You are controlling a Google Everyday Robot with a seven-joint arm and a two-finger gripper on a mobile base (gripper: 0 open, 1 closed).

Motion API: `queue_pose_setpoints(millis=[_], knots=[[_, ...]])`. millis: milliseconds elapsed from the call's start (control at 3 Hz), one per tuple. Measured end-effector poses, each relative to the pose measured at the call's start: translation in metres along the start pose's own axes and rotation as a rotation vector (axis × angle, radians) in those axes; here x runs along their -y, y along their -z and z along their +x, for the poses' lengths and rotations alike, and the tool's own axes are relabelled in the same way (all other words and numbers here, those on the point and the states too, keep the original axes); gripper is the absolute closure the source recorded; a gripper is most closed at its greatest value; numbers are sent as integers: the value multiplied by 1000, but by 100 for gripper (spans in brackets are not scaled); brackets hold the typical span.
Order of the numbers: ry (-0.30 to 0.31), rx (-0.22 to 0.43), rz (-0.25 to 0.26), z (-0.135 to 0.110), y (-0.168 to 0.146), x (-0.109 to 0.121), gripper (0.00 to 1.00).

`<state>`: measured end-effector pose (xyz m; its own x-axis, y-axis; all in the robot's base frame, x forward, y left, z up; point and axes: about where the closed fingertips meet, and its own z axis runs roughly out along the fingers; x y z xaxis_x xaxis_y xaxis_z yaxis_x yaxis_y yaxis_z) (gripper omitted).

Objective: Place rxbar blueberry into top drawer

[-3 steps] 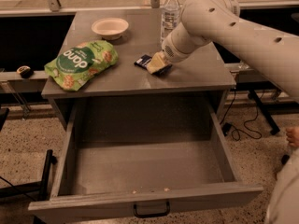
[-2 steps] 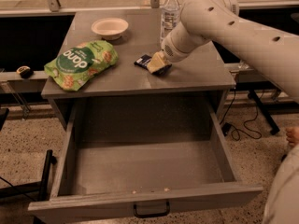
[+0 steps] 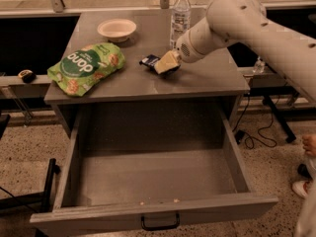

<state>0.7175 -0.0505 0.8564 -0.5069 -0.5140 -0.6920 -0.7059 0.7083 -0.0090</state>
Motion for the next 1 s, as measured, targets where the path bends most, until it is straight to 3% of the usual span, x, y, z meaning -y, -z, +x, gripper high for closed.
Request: queue_pose_setpoints(millis=[333,667,1000], knots=[[55,125,-124,-5,53,-33,100],[233,107,-169,14,102,-72,100],[500,21,-148,31,128,-122,100]])
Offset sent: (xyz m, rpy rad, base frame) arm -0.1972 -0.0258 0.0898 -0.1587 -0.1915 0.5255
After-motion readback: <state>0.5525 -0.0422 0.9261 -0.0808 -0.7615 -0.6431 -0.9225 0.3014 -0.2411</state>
